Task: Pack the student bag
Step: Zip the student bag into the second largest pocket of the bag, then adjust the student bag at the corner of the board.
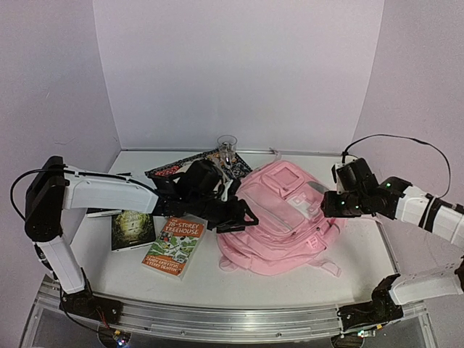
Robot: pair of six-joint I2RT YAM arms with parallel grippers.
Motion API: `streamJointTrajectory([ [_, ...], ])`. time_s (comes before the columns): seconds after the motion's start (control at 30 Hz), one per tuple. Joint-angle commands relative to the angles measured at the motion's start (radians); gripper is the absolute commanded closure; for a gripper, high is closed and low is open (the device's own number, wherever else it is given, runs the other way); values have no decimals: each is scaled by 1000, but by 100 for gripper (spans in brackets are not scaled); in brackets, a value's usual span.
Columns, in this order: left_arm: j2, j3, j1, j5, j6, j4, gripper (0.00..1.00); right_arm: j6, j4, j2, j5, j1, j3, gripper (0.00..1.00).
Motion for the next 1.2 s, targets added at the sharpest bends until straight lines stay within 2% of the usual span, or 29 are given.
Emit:
streamJointTrajectory([
  [0.0, -103, 28, 86, -77, 124, -70, 41, -24, -34, -69, -60, 2, 13, 49],
  [0.1, -107, 4, 183, -68, 157, -88, 36, 22, -33, -62, -101, 2, -1, 35],
  [0.27, -8, 70, 265, -76, 273, -141, 30, 129, -22, 7, -111, 2, -33, 20],
  [0.47, 220, 229, 288, -8, 380, -153, 30, 226, 53, 86, -104, 2, -86, 12],
  [0.6, 286, 278, 282, 93, 390, -154, 34, 235, 107, 136, -77, 1, -102, 10],
  [0.77, 281, 260, 193, 150, 399, -145, 44, 202, 167, 227, -39, -15, -72, 9],
  [0.93, 243, 209, 51, 159, 348, -78, 51, 84, 182, 313, -9, -57, 27, 9],
  [1.07, 219, 209, -45, 150, 306, -27, 50, -12, 171, 338, 9, -70, 113, 8],
  [1.17, 184, 214, -76, 120, 297, -17, 46, -67, 140, 321, -21, -70, 146, 6],
])
